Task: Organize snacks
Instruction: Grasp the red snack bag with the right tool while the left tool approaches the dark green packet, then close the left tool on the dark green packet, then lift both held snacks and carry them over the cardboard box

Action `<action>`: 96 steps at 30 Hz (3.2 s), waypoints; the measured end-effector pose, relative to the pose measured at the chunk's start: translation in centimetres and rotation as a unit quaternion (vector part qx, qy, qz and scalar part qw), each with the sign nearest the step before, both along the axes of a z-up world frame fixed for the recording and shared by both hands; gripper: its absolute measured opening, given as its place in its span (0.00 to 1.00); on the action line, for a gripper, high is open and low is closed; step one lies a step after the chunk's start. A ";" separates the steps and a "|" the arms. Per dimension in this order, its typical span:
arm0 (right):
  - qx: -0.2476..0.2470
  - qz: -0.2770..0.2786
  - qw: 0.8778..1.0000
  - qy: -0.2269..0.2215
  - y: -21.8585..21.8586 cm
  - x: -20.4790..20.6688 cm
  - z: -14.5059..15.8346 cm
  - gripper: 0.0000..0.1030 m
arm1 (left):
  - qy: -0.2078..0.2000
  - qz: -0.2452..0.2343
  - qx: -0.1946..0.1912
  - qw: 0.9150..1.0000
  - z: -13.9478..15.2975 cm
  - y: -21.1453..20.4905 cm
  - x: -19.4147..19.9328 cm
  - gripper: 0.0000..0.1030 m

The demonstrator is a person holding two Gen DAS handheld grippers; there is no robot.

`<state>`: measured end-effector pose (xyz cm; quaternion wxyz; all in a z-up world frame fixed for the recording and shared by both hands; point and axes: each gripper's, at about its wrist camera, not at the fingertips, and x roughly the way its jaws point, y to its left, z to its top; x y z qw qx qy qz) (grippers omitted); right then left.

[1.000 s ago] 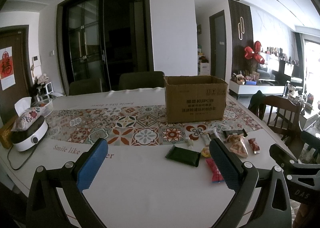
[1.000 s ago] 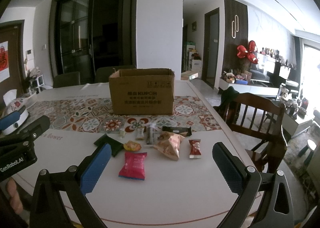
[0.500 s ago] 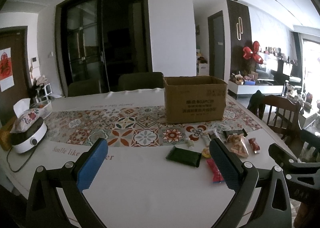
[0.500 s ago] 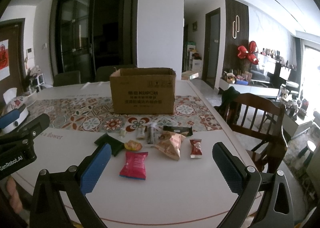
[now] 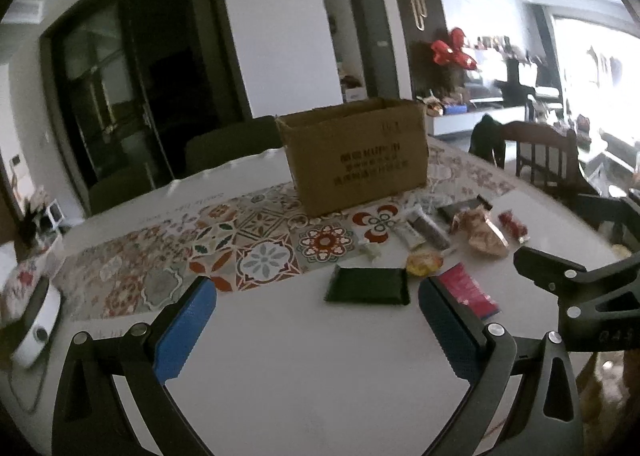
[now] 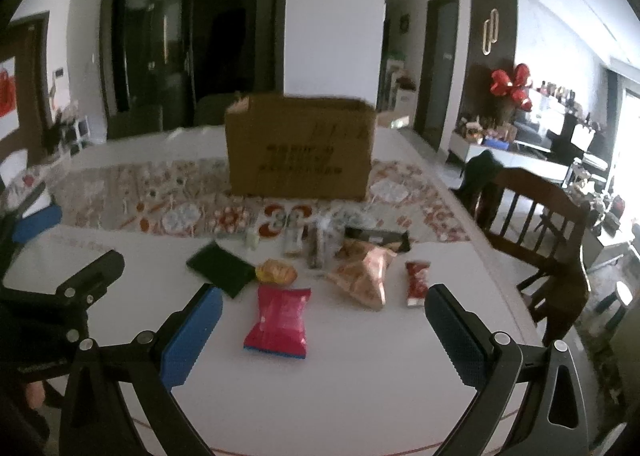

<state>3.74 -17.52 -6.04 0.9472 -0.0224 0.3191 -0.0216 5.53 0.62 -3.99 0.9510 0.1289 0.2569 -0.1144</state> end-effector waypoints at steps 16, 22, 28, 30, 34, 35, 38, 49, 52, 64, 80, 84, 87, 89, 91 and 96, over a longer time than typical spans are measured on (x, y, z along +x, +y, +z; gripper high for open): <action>0.009 0.018 0.992 0.126 2.4 7.1 -6.7 0.88 | 0.089 -0.049 -0.013 0.995 -5.4 0.7 6.3 1.00; 0.019 0.016 0.987 0.158 2.4 8.1 -8.4 0.80 | 0.111 -0.056 -0.022 0.992 -6.3 0.3 7.6 1.00; 0.027 0.018 0.985 0.172 2.1 8.6 -9.3 0.73 | 0.140 -0.069 -0.036 0.987 -7.2 -0.4 8.4 1.00; 0.030 0.017 0.984 0.174 2.0 8.7 -9.4 0.71 | 0.145 -0.073 -0.036 0.986 -7.4 -0.7 8.6 1.00; 0.036 0.018 0.983 0.180 1.8 8.9 -9.8 0.56 | 0.152 -0.079 -0.034 0.985 -7.8 -1.2 9.1 0.99; 0.035 0.016 0.983 0.178 1.7 8.9 -9.7 0.54 | 0.155 -0.081 -0.035 0.984 -7.9 -1.3 9.2 0.99; 0.038 0.013 0.984 0.175 1.4 8.9 -9.7 0.45 | 0.162 -0.089 -0.035 0.982 -8.2 -1.8 9.6 0.99; 0.050 -0.006 0.984 0.172 0.0 9.2 -9.6 0.44 | 0.186 -0.101 -0.031 0.977 -9.5 -3.7 11.1 0.99; 0.049 -0.010 0.984 0.171 -0.4 9.3 -9.7 0.44 | 0.188 -0.103 -0.026 0.976 -9.7 -4.0 11.4 0.99; 0.048 -0.021 0.985 0.164 -1.2 9.8 -9.8 0.44 | 0.210 -0.091 -0.014 0.973 -11.0 -5.0 12.7 0.96; 0.065 -0.006 0.985 0.161 -1.1 9.2 -9.6 0.44 | 0.196 -0.069 -0.022 0.978 -9.7 -4.2 11.1 0.68; 0.067 0.005 0.986 0.152 -0.8 8.7 -9.0 0.44 | 0.188 -0.055 -0.033 0.980 -8.6 -3.6 10.4 0.67; 0.069 0.010 0.988 0.141 -0.6 8.2 -8.4 0.44 | 0.173 -0.043 -0.035 0.983 -7.4 -3.3 9.6 0.67; 0.071 0.012 0.989 0.131 -0.6 8.0 -7.9 0.44 | 0.162 -0.039 -0.035 0.985 -6.5 -3.2 9.3 0.67; 0.072 0.012 0.990 0.124 -0.8 7.9 -7.4 0.44 | 0.152 -0.035 -0.038 0.987 -5.8 -3.2 9.1 0.67; 0.080 0.018 0.992 0.101 -1.1 7.9 -5.8 0.44 | 0.136 -0.032 -0.044 0.989 -4.0 -3.4 9.1 0.67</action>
